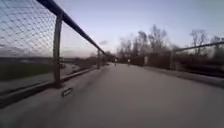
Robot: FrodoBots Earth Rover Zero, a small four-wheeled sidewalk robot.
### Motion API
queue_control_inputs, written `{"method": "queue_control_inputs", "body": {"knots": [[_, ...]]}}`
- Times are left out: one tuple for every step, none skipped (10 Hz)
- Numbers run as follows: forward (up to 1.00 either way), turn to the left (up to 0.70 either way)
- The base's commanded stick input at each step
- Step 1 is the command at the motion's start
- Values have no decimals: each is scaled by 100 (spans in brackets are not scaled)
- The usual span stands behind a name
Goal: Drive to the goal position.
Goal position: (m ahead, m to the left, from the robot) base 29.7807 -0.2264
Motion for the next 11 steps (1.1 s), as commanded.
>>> {"method": "queue_control_inputs", "body": {"knots": [[100,-39],[100,-36],[100,-33],[100,0],[100,0],[100,0],[100,0],[100,0],[100,0],[100,0],[100,0]]}}
